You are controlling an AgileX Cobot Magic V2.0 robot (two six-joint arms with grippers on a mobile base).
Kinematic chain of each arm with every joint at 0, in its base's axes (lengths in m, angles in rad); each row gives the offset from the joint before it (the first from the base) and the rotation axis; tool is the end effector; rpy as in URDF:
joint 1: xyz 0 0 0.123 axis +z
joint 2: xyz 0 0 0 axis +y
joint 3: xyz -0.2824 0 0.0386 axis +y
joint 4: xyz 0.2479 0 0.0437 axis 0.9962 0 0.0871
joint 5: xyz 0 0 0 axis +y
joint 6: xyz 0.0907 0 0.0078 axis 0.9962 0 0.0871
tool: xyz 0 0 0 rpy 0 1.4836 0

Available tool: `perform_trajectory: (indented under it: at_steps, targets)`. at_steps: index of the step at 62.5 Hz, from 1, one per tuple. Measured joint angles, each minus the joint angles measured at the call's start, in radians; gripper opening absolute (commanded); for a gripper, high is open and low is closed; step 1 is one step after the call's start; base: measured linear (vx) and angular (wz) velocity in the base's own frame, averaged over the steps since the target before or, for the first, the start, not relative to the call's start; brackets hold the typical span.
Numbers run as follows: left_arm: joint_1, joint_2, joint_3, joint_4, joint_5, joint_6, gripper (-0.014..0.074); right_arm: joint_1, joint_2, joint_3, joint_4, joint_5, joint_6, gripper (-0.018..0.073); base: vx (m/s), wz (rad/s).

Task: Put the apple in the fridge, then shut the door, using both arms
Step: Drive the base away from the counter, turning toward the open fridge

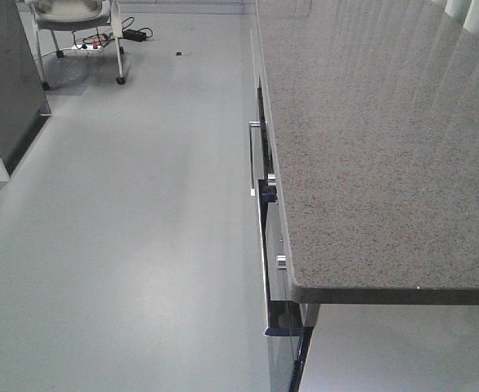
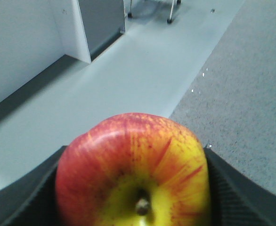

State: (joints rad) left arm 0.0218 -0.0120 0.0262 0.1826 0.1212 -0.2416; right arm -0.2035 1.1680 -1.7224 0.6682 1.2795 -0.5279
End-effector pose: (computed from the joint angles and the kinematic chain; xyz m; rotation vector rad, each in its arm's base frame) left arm 0.0565 0.0033 0.1941 -0.0833 1.6149 -0.0120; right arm 0.1817 0.0177 0.5263 -0.4635 1.9810 0.3599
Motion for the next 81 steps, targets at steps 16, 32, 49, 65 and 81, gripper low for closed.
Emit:
perform_trajectory:
  at_steps: [16, 32, 49, 65, 81]
  targets:
    - [0.0, 0.0, 0.0, 0.0, 0.0, 0.0, -0.0006, 0.0, -0.085, 0.0, 0.004, 0.006, 0.0, -0.0006, 0.0, 0.0]
    - [0.0, 0.0, 0.0, 0.0, 0.0, 0.0, -0.0006, 0.0, -0.103, 0.0, 0.005, 0.011, 0.0, -0.0006, 0.0, 0.0]
    - [0.0, 0.0, 0.0, 0.0, 0.0, 0.0, -0.0006, 0.0, -0.103, 0.0, 0.007, 0.011, 0.0, -0.0006, 0.0, 0.0]
    - [0.0, 0.0, 0.0, 0.0, 0.0, 0.0, -0.0006, 0.0, -0.103, 0.0, 0.007, 0.011, 0.0, -0.0006, 0.0, 0.0]
    - [0.0, 0.0, 0.0, 0.0, 0.0, 0.0, -0.0006, 0.0, -0.103, 0.0, 0.007, 0.011, 0.0, -0.0006, 0.0, 0.0]
